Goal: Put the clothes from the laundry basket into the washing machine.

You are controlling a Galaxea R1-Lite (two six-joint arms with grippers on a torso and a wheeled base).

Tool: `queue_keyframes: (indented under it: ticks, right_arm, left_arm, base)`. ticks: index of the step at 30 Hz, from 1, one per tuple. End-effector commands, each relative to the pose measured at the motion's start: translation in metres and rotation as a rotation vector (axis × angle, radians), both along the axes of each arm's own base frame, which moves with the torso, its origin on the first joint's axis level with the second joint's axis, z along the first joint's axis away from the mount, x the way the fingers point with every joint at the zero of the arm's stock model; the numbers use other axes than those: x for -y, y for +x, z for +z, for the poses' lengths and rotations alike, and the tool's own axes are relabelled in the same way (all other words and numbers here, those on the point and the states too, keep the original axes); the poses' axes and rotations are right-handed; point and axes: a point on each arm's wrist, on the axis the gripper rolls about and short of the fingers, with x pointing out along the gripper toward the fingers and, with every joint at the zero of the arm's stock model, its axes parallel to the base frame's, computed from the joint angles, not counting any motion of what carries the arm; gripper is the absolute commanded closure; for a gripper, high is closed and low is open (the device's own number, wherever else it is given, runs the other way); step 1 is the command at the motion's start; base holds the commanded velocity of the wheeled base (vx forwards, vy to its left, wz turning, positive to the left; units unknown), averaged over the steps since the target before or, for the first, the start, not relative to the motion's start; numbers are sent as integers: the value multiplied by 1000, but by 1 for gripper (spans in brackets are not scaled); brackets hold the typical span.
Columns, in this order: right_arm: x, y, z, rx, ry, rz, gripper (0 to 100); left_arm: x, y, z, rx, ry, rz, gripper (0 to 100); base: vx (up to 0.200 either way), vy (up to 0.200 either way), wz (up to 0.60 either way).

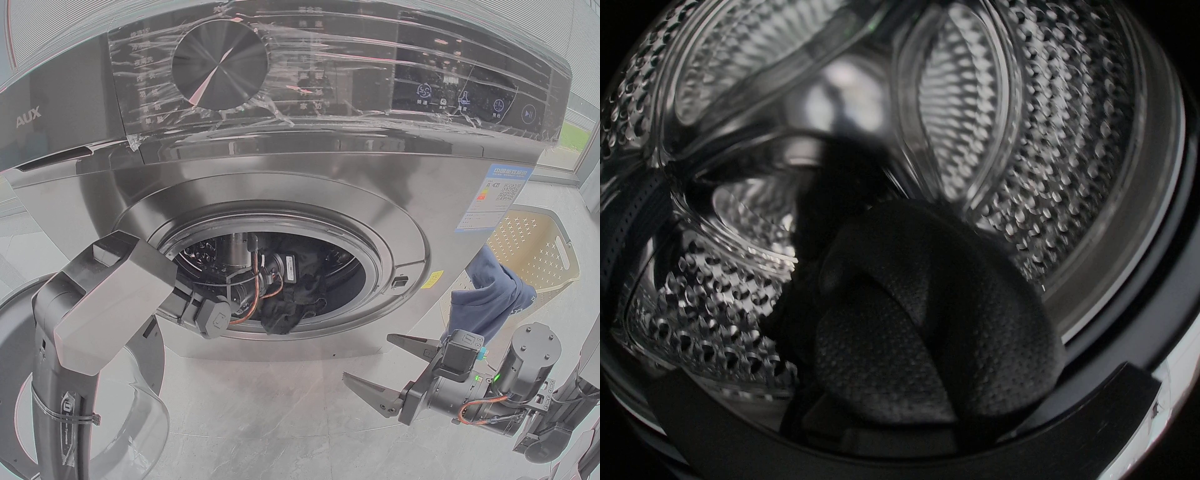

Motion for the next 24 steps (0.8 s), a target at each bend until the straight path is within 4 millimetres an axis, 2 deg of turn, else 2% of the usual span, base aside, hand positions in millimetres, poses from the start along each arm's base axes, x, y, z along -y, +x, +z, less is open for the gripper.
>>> queue_keyframes:
  ticks: [1, 5, 10, 11, 17, 20, 24]
  right_arm:
    - [1, 0, 4, 12, 14, -4, 0]
    - [1, 0, 4, 11, 13, -1, 0]
    - [2, 1, 4, 11, 13, -10, 0]
    - [2, 1, 4, 13, 15, -10, 0]
    - [2, 0, 3, 11, 10, -4, 0]
    - [1, 0, 4, 11, 11, -2, 0]
    - [1, -1, 3, 10, 12, -1, 0]
  left_arm:
    - [-3, 24, 17, 100, -74, 84, 100]
    - [-2, 32, 24, 154, -106, 117, 100]
    - [-3, 23, 9, 91, -71, 110, 100]
    - [-3, 19, 9, 81, -66, 103, 0]
    - [-4, -7, 9, -18, -17, 74, 0]
    - [-4, -19, 3, -83, 16, 43, 0]
    - [-3, -25, -9, -135, 45, 24, 0]
  base:
    - [0, 0, 0]
    - [0, 0, 0]
    - [0, 0, 0]
    - [0, 0, 0]
    - [0, 0, 0]
    - [0, 0, 0]
    - [0, 0, 0]
